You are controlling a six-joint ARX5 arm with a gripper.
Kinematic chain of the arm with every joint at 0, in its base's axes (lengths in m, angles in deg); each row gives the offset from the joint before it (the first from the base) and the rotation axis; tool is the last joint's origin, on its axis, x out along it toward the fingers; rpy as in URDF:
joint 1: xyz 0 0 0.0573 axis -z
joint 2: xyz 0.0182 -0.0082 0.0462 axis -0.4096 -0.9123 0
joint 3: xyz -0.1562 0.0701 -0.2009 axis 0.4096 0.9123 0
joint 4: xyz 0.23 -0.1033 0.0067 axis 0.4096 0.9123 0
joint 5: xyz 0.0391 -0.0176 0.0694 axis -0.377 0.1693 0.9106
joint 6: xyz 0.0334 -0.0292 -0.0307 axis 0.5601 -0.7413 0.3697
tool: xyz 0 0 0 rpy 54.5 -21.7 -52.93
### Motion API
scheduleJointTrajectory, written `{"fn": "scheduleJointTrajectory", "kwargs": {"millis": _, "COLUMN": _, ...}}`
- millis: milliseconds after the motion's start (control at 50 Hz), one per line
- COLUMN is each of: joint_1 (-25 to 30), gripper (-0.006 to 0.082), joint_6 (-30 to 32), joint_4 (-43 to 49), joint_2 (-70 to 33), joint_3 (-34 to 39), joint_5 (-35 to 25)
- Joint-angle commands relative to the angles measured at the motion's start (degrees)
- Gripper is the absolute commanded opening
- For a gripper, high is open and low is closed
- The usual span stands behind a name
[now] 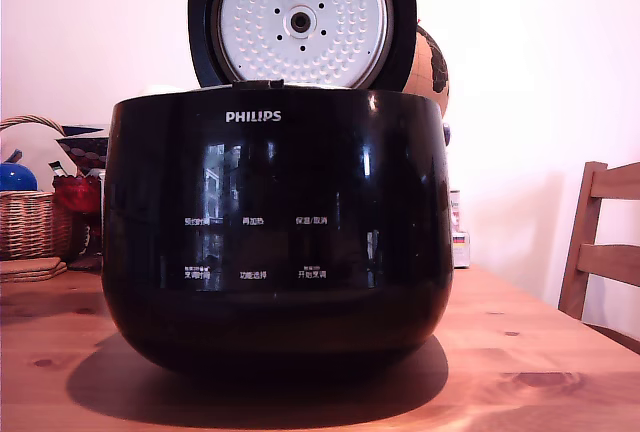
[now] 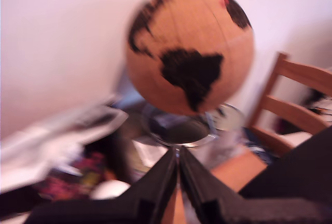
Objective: Close the rice cooker by pressing the lid down with medium force
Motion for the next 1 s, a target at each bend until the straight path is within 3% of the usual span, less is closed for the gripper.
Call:
{"fn": "scheduleJointTrajectory", "kwargs": {"millis": 0, "joint_1": 0.1, "gripper": -0.002, "joint_6": -1.4, "joint_4": -0.7, "joint_2": -2.1, "joint_3": -3.2, "joint_5": -1.6}}
{"fn": "scheduleJointTrajectory", "kwargs": {"millis": 260, "joint_1": 1.1, "gripper": -0.002, "joint_6": -3.1, "joint_4": 7.7, "joint_2": -8.4, "joint_3": -12.1, "joint_5": -7.6}}
{"fn": "scheduleJointTrajectory", "kwargs": {"millis": 740, "joint_1": 2.2, "gripper": -0.002, "joint_6": -3.0, "joint_4": 29.0, "joint_2": -8.6, "joint_3": -16.3, "joint_5": -19.8}}
{"fn": "scheduleJointTrajectory", "kwargs": {"millis": 980, "joint_1": 4.5, "gripper": -0.002, "joint_6": 3.3, "joint_4": 43.3, "joint_2": -8.6, "joint_3": -16.3, "joint_5": -20.5}}
